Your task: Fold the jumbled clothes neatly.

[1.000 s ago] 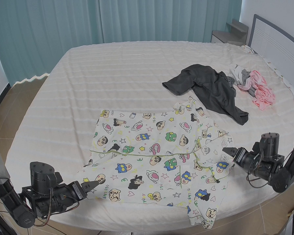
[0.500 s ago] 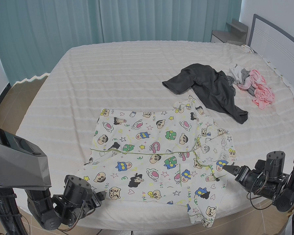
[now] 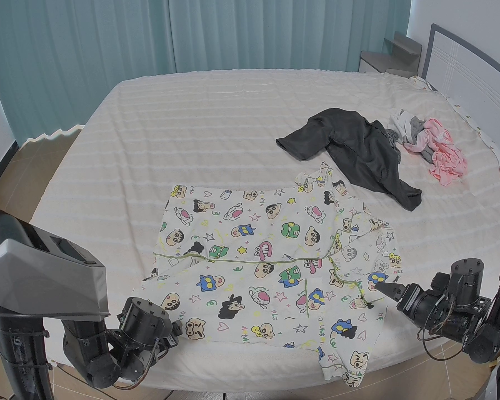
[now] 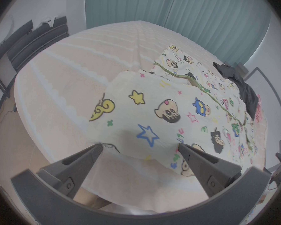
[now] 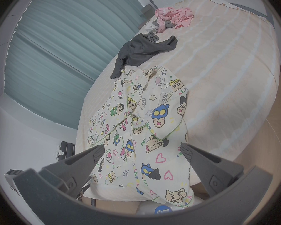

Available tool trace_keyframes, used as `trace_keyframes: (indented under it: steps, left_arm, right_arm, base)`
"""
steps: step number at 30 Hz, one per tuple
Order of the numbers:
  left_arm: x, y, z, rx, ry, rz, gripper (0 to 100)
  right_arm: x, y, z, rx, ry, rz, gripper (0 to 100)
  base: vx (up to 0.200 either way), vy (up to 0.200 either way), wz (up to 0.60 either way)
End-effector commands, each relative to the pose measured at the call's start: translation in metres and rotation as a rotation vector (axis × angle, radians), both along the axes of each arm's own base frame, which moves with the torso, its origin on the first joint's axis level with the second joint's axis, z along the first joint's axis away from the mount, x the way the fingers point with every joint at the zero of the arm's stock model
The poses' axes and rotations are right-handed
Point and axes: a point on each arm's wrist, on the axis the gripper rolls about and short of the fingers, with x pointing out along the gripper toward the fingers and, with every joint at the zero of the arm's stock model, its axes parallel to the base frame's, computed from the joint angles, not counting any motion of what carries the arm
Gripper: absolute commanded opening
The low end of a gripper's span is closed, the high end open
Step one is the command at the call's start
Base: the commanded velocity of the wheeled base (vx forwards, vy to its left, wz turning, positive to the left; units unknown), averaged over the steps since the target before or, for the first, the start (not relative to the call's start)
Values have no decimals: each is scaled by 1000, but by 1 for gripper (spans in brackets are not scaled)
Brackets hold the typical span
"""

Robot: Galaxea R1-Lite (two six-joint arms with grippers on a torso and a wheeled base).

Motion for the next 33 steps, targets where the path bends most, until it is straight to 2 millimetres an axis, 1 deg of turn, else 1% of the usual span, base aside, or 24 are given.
trace_keyframes:
  steps: [1, 4, 10, 11, 14, 15, 17, 18, 24, 25, 29, 31, 33]
  left_arm:
    - [6, -1, -15, 41, 10, 30, 100]
    - [12, 0, -14, 24, -31, 43, 100]
    - [13, 0, -11, 8, -64, 44, 100]
    - [12, 1, -11, 8, -62, 47, 0]
    - [10, 2, -11, 13, -56, 44, 0]
    - [6, 3, -12, 22, -44, 43, 0]
    - [4, 4, -12, 26, -38, 42, 0]
    - [2, 6, -12, 29, -33, 44, 0]
    - [1, 8, -11, 34, -30, 48, 0]
    - [2, 9, -8, 36, -48, 62, 0]
    - [3, 10, 0, 37, -103, 68, 0]
    - [1, 11, 4, 32, -126, 60, 0]
    - [0, 12, 8, 30, -151, 50, 0]
  right_arm:
    - [-8, 4, 1, 18, 19, 21, 100]
    - [-11, 7, 3, 23, 33, 39, 100]
    - [-12, 7, 1, 18, 48, 45, 100]
    - [-12, 7, 0, 16, 50, 44, 100]
    - [-12, 8, 0, 13, 54, 46, 100]
    - [-14, 8, -5, -8, 94, 52, 100]
    - [-16, 7, -6, -19, 114, 54, 100]
    - [-18, 7, -10, -43, 153, 65, 100]
    - [-24, 7, -16, -107, 215, 100, 100]
    - [-29, 6, -20, -147, 267, 127, 100]
    - [-35, 12, -25, -169, 308, 191, 100]
    - [-37, 18, -31, -185, 337, 238, 100]
    - [-38, 20, -42, -235, 378, 274, 100]
  base:
    - [0, 0, 0]
    - [0, 0, 0]
    - [0, 0, 0]
    - [0, 0, 0]
    - [0, 0, 0]
    - [0, 0, 0]
    - [0, 0, 0]
    - [0, 0, 0]
    - [0, 0, 0]
    - [0, 0, 0]
    - [0, 0, 0]
    - [0, 0, 0]
    - [0, 0, 0]
